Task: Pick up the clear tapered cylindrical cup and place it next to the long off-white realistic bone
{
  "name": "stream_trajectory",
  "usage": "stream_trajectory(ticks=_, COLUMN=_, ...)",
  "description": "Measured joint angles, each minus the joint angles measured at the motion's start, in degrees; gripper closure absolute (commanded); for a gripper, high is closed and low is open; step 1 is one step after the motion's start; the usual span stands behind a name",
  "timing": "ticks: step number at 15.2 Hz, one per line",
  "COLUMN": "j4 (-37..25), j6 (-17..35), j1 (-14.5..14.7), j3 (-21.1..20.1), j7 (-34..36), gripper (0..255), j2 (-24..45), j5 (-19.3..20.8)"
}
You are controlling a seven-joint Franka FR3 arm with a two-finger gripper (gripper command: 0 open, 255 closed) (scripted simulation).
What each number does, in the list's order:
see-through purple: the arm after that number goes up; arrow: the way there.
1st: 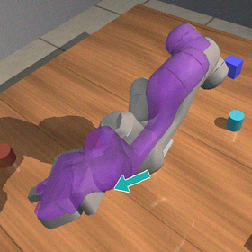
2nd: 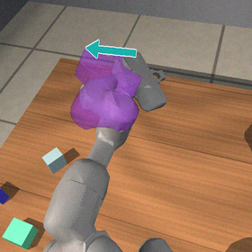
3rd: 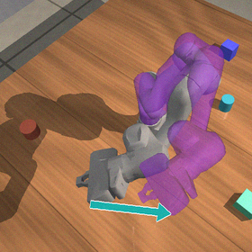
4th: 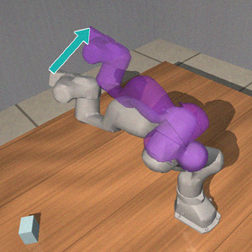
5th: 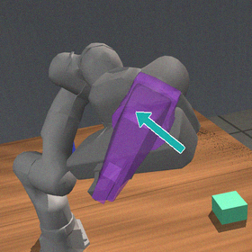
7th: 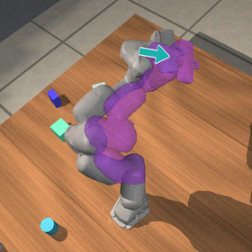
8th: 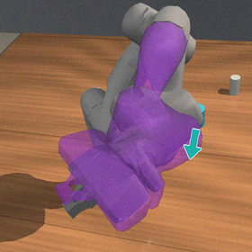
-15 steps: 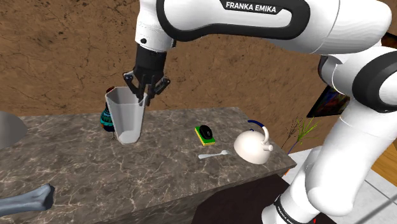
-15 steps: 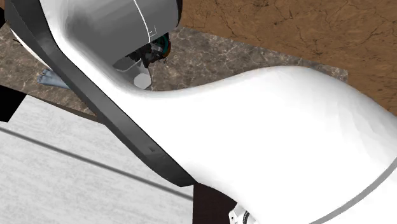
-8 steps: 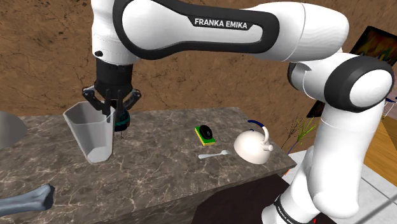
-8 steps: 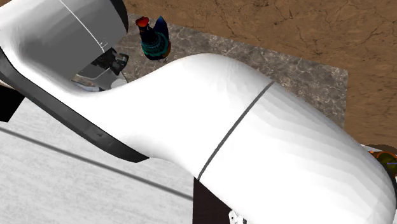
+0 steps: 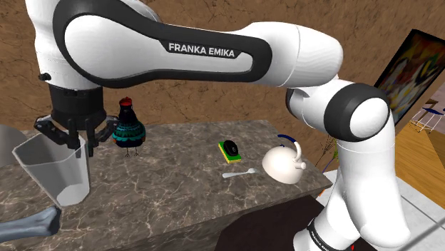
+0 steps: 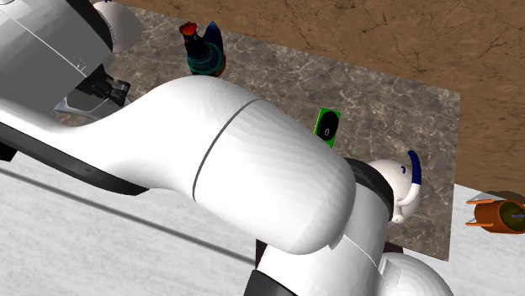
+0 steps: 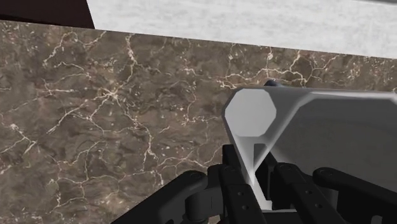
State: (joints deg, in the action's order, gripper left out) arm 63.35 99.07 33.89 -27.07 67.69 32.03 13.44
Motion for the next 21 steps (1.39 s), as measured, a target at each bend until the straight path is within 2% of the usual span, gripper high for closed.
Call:
stream_trajectory(ticks=14, j4=12.0, j6=11.1, j1=-1.6, j3=0.1, j7=1.2, gripper=255, j2=-0.7, j5=0.2)
stream_trajectory(ticks=21, j4=16.0, j6=16.0, j1=-2.0, j3=0.6, j7=1.5, gripper=255, j2=0.3, j5=0.8)
